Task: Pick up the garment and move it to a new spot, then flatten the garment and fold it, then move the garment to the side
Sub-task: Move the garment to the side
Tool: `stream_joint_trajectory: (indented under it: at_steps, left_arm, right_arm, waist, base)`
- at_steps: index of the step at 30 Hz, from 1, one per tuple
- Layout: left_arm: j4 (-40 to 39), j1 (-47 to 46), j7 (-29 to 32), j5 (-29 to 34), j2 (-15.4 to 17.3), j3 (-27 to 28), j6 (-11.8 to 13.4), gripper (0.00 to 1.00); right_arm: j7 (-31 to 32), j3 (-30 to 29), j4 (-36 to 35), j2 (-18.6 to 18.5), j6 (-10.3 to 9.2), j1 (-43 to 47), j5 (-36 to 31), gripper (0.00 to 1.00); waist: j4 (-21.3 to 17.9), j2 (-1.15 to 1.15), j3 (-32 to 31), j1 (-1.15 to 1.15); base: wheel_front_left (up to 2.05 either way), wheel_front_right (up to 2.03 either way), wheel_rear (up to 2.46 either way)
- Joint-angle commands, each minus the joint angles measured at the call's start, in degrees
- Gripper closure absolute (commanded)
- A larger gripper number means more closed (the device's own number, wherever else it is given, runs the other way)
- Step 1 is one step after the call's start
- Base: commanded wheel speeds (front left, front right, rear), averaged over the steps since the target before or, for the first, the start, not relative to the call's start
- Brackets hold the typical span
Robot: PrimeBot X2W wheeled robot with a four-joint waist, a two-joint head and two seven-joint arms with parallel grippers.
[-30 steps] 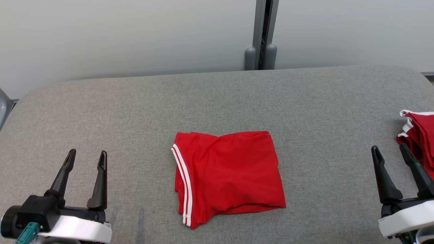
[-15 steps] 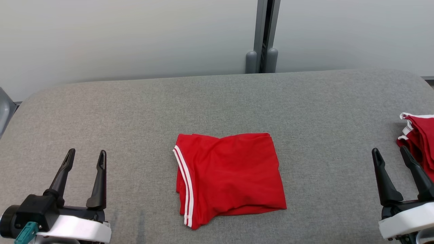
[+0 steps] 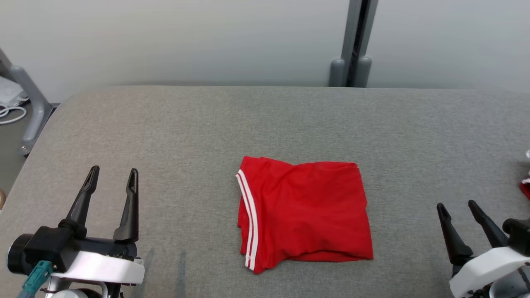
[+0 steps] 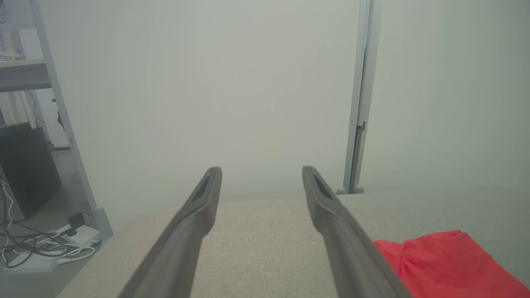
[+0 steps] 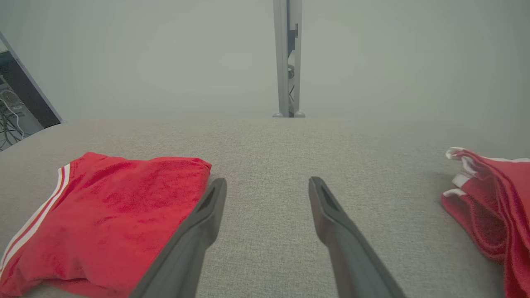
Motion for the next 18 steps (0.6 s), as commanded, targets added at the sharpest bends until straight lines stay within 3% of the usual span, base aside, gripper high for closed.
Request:
stream_joint_trajectory:
  at_steps: [1,11,18]
  left_arm:
    - [0.06,-1.52,-0.38,-0.25,0.04,-0.22,-0.13,0.00]
    - [1.85,-6.13,-3.03,-1.52,-1.05,-1.22,-0.94,0.00]
    - [3.68,-8.21,-4.23,-1.73,-1.63,-1.68,-1.33,0.00]
  right_arm:
    - [-0.74,1.18,2.36,-0.33,0.00,-1.47,0.97,0.00]
    - [-2.04,8.66,16.13,-1.66,0.00,-11.22,5.61,0.00]
    - [-2.81,12.01,22.49,-2.72,0.00,-15.32,8.11,0.00]
  waist:
    - [2.92,0.00,1.66,0.00]
    - [10.06,0.00,7.20,0.00]
    - [12.43,0.00,8.71,0.00]
  base:
    - [0.00,0.00,0.00]
    - [0.00,0.00,0.00]
    - [0.00,0.00,0.00]
